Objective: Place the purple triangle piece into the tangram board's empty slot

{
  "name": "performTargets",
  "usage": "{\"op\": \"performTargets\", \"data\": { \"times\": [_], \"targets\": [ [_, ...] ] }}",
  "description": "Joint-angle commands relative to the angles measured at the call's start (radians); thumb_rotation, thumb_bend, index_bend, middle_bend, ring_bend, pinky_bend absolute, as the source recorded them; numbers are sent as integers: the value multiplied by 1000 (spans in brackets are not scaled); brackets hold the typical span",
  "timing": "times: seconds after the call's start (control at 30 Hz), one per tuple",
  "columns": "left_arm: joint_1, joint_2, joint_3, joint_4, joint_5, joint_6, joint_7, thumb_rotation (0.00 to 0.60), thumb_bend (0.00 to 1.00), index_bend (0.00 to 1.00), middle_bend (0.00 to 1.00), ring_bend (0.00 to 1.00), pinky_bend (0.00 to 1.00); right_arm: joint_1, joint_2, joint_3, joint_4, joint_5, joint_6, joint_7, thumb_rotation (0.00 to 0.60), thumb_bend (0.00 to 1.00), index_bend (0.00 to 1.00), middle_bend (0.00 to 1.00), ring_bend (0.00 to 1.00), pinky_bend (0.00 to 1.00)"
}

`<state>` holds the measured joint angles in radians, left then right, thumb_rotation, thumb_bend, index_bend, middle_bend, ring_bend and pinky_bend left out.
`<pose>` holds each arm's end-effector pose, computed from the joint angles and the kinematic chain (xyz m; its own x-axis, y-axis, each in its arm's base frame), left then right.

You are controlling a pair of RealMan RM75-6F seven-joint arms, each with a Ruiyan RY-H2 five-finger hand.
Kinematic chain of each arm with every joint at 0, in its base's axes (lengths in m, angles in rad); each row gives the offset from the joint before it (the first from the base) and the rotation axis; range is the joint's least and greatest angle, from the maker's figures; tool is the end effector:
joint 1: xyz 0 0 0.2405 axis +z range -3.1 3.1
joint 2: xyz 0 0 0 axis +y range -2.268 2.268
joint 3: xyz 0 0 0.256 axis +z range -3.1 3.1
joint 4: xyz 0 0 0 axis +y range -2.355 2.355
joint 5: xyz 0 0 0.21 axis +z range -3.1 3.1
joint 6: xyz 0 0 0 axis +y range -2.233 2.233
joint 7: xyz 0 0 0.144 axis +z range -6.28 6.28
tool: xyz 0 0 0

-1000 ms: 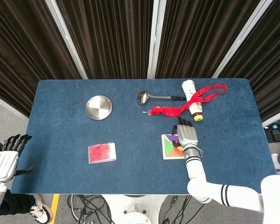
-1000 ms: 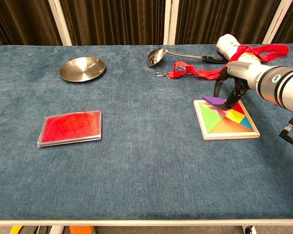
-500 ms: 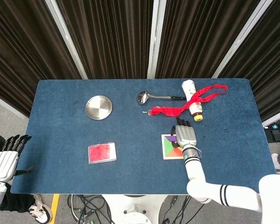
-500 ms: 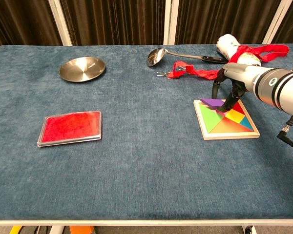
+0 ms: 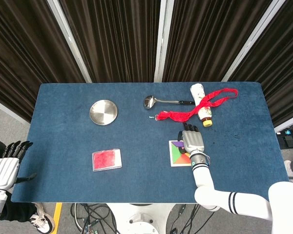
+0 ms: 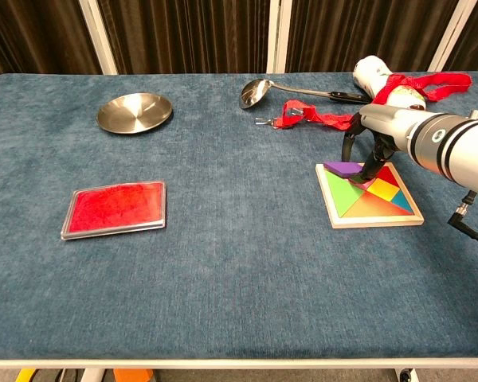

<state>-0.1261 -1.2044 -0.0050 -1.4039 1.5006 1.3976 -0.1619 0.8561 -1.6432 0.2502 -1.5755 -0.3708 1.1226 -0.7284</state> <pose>-0.3458 0.1876 0.1357 0.3623 0.1087 0.9257 0.9318 -0.0204 -0.3623 -0.1481 -0.3433 -0.0388 0.3331 -0.4526 0.8272 -0.9190 0.0402 0.3921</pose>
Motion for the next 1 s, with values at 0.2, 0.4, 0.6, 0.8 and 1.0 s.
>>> {"op": "performTargets", "data": {
  "times": [0.2,0.4,0.6,0.8,1.0],
  "targets": [
    [1,0,1,2,0,0,-3,600,54,116,76,0,45,0,8,-1,-7,1,-7,2,600,214,519,0,0,0],
    [0,2,0,-2,1,1,-1,600,55,116,76,0,45,-1,19,-5,-19,-4,-15,8,600,211,429,0,0,0],
    [-1,3,0,-3,1,-2,0,600,55,116,76,0,45,-1,26,-6,-25,-10,-18,16,600,203,329,0,0,0],
    [-1,3,1,-4,1,-3,0,600,54,116,76,0,45,-4,36,-12,-36,-15,-18,20,600,201,266,0,0,0],
    [-1,4,1,-6,2,-2,0,600,54,116,76,0,45,-8,53,-1,-65,-58,-7,49,600,201,257,0,0,0]
  ]
}}
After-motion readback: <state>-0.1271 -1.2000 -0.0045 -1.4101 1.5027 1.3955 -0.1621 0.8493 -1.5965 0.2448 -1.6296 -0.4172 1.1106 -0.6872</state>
